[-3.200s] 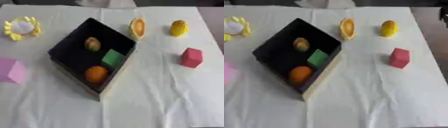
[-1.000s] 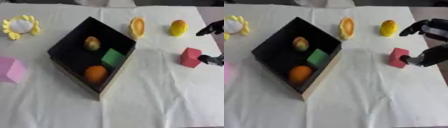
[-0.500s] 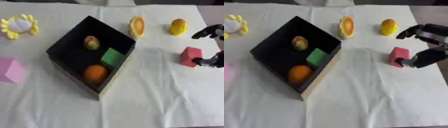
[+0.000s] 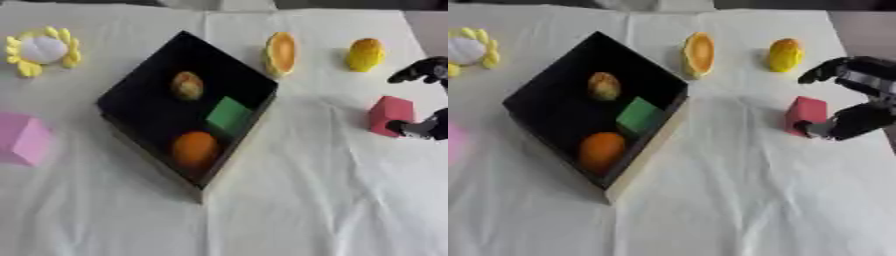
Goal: Pick up objects on the table and place them in the box.
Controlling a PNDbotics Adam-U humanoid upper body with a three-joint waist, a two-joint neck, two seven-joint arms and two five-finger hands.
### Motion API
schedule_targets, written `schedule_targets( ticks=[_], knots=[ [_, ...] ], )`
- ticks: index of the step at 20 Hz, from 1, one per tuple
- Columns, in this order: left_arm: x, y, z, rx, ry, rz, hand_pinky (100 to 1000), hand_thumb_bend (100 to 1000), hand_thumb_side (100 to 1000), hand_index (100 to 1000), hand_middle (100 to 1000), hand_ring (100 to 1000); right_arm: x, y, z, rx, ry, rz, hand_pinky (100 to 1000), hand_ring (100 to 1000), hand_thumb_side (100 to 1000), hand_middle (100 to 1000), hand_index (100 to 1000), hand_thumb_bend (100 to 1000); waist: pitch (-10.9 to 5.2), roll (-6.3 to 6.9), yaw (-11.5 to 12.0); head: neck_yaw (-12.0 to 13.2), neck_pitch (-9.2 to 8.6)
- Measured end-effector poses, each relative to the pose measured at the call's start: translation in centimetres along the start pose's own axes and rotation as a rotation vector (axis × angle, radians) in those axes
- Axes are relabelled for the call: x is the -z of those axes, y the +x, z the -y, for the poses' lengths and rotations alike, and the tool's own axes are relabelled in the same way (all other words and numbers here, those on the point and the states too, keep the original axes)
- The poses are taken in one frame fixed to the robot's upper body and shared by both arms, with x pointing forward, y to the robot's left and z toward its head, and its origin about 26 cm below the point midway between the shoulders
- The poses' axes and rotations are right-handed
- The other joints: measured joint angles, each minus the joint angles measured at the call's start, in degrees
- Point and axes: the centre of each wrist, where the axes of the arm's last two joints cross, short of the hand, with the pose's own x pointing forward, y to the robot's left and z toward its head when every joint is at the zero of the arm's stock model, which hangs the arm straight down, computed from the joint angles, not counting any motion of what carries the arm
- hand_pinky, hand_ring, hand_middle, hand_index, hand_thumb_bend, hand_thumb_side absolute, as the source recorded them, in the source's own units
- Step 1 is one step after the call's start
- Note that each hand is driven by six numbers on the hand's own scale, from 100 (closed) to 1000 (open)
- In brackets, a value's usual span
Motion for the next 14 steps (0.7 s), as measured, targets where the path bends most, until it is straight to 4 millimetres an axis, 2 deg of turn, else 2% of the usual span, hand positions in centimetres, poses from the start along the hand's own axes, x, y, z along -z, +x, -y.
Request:
schedule_targets(
  ticks=[7, 14],
  knots=[
    [-0.2, -0.1, 0.1, -0.009, 0.004, -0.01, 797, 226, 555, 888, 715, 714, 0.4, -1.2, -0.5, 0.012, 0.02, -0.03, 900, 932, 401, 863, 888, 414, 0.6, 0.31, 0.3, -0.3, -1.02],
    [-0.2, -0.1, 0.1, -0.014, 0.003, -0.013, 799, 218, 558, 888, 716, 715, 0.9, -2.3, -0.8, 0.021, 0.034, -0.064, 900, 935, 397, 865, 890, 428, 1.1, 0.79, 0.5, -0.5, -1.22]
  ],
)
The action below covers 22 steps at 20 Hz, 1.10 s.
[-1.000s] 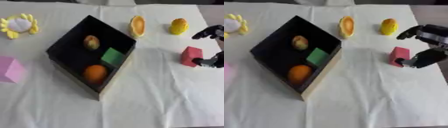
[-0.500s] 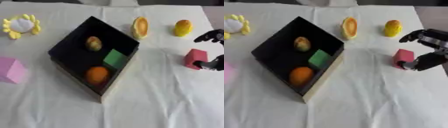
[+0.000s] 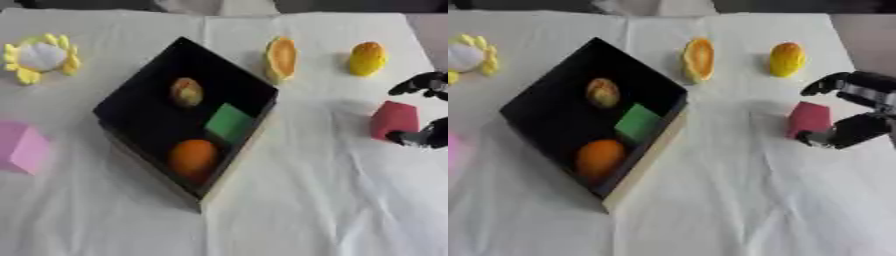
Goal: Pick up objects on the table and place them in the box.
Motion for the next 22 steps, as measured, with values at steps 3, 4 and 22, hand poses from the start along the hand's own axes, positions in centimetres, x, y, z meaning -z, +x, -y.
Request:
schedule_targets(
  ticks=[3, 4, 22],
  knots=[
    [0.0, 0.0, 0.0, -0.003, -0.001, 0.0, 799, 213, 561, 888, 716, 715, 0.2, -0.4, -0.1, 0.008, 0.0, -0.011, 898, 933, 397, 856, 889, 414, 0.19, 0.09, 0.1, 0.0, 0.0],
    [0.0, 0.0, 0.0, -0.004, -0.001, -0.001, 799, 213, 561, 888, 716, 715, 0.3, -0.5, -0.1, 0.008, 0.002, -0.014, 898, 933, 394, 854, 889, 414, 0.29, 0.09, 0.1, 0.0, 0.0],
    [-0.3, -0.1, 0.3, -0.025, -0.004, -0.016, 801, 188, 573, 887, 713, 714, 1.3, -2.2, -0.6, 0.055, 0.033, -0.072, 855, 864, 100, 762, 833, 171, 0.97, 0.43, 0.5, -0.5, -0.02]
  ],
)
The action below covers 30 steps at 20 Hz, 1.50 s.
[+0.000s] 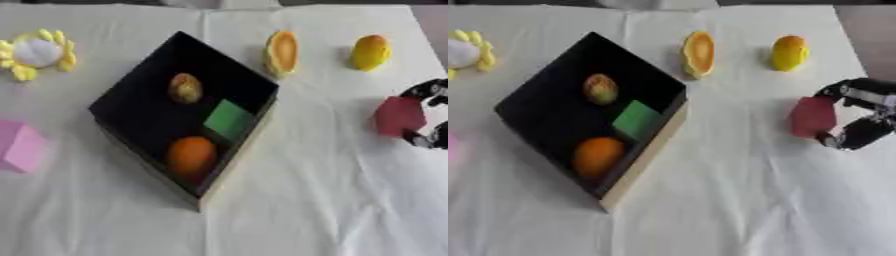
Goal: Pick up objects on the table and place them in the box.
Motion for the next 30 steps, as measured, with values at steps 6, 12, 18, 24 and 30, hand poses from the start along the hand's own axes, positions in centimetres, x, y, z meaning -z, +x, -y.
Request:
schedule_targets(
  ticks=[6, 12, 18, 24, 30],
  knots=[
    [0.0, 0.0, 0.0, -0.002, 0.0, -0.002, 801, 183, 573, 885, 710, 711, 0.2, 0.1, -0.2, 0.024, -0.046, 0.0, 818, 788, 110, 614, 689, 100, 0.0, 0.02, 0.0, 0.0, 0.0],
    [-0.1, -0.1, 0.1, -0.007, 0.003, -0.007, 801, 182, 573, 883, 709, 710, 0.0, 0.8, 0.1, 0.032, -0.105, 0.031, 787, 681, 119, 504, 555, 100, 0.0, 0.02, -0.2, 0.1, 0.01],
    [-0.1, -0.1, 0.1, -0.008, 0.004, -0.005, 802, 183, 571, 883, 710, 711, -2.7, 7.2, 3.9, -0.031, -0.277, 0.264, 780, 629, 110, 499, 545, 100, -0.07, -0.01, -0.3, 1.1, 0.2],
    [0.4, 0.6, 0.7, -0.035, -0.014, 0.022, 803, 192, 566, 883, 712, 712, -5.8, 14.5, 8.9, -0.12, -0.343, 0.53, 780, 626, 115, 502, 551, 100, -1.84, -1.35, 0.5, 1.2, 1.59],
    [1.0, 1.4, 1.4, -0.063, -0.033, 0.053, 804, 199, 563, 883, 712, 713, -5.9, 20.8, 10.5, -0.147, -0.256, 0.693, 777, 625, 113, 505, 552, 100, -2.75, -2.58, 1.0, 0.2, 2.3]
  ],
)
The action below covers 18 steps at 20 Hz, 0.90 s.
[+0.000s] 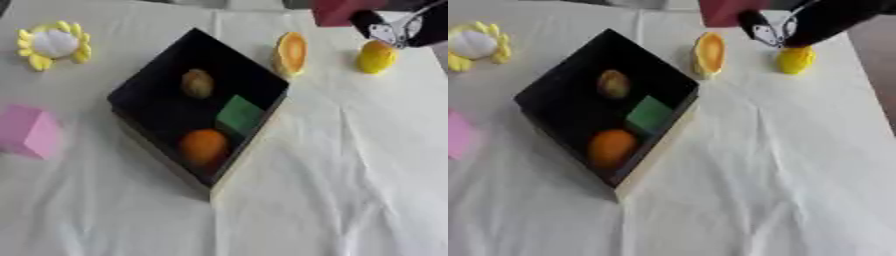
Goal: Pick up objects on the table and place them in the box.
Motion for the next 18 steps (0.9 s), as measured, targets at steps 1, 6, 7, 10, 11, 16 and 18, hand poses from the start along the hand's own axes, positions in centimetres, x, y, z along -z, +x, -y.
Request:
schedule_targets(
  ticks=[1, 6, 7, 10, 11, 16, 18],
  knots=[
    [0.1, 0.1, 0.1, -0.004, -0.003, 0.004, 804, 199, 563, 883, 713, 713, 0.8, 0.5, 0.1, 0.006, 0.016, 0.025, 776, 624, 113, 505, 551, 100, -0.09, -0.3, 0.3, -0.3, 0.06],
    [0.7, 0.7, 0.5, -0.025, -0.007, 0.03, 805, 208, 555, 883, 714, 715, 4.7, 2.3, -0.7, 0.016, 0.095, 0.116, 778, 631, 115, 511, 560, 100, -0.21, -0.63, 1.6, -1.8, 0.21],
    [0.8, 0.8, 0.6, -0.031, -0.008, 0.037, 805, 209, 553, 883, 714, 715, 5.4, 2.5, -0.9, 0.012, 0.108, 0.127, 778, 633, 116, 514, 564, 100, -0.21, -0.67, 2.0, -2.3, 0.21],
    [1.2, 1.3, 1.0, -0.051, -0.02, 0.06, 806, 212, 548, 883, 715, 717, 7.3, 2.6, -2.2, 0.004, 0.156, 0.14, 777, 636, 118, 518, 569, 100, -0.21, -0.67, 3.4, -3.9, 0.21],
    [1.4, 1.5, 1.1, -0.057, -0.025, 0.068, 806, 212, 547, 883, 715, 717, 7.9, 2.5, -2.7, 0.002, 0.173, 0.139, 777, 637, 118, 518, 570, 100, -0.21, -0.67, 3.8, -4.4, 0.21],
    [1.8, 2.1, 1.6, -0.082, -0.045, 0.093, 806, 211, 546, 883, 716, 717, 10.5, 1.4, -5.2, 0.0, 0.25, 0.123, 777, 648, 125, 525, 580, 100, -0.21, -0.67, 5.5, -5.9, 0.22],
    [1.9, 2.2, 1.7, -0.087, -0.049, 0.097, 806, 212, 546, 883, 716, 717, 11.4, 0.9, -6.2, -0.007, 0.283, 0.117, 777, 653, 129, 528, 585, 100, -0.21, -0.67, 6.1, -6.3, 0.23]
  ],
)
